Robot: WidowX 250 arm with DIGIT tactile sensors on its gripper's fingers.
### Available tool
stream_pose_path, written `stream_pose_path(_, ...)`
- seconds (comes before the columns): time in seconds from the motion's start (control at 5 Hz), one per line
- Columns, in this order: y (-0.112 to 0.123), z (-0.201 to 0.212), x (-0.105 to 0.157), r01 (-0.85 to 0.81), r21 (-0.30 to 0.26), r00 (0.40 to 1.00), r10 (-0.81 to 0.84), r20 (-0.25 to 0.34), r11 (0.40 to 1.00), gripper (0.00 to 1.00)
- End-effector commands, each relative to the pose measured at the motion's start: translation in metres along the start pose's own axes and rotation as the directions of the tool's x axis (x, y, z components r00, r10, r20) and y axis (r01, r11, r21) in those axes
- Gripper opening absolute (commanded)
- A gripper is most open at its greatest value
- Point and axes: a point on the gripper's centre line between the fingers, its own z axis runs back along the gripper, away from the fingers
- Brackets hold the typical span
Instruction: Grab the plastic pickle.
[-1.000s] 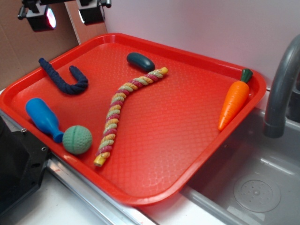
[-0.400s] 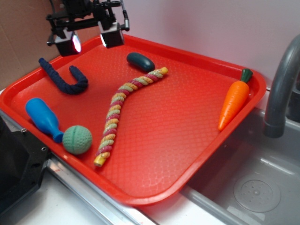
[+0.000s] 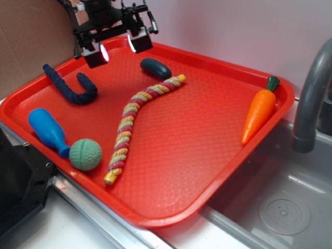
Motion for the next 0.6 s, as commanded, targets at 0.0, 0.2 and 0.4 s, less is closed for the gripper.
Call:
stream_pose_path(0.0,-0.037,-0.023,0.026,-0.062,0.038,0.998,0.061,0.031,0.997,1.00)
stream_pose_path(0.2,-0.050,-0.037,0.028,-0.045,0.056,0.999,0.044,0.014,0.997,1.00)
stream_pose_path(0.4,-0.060,-0.043,0.029,-0.034,0.083,0.999,0.033,0.015,0.996,1.00)
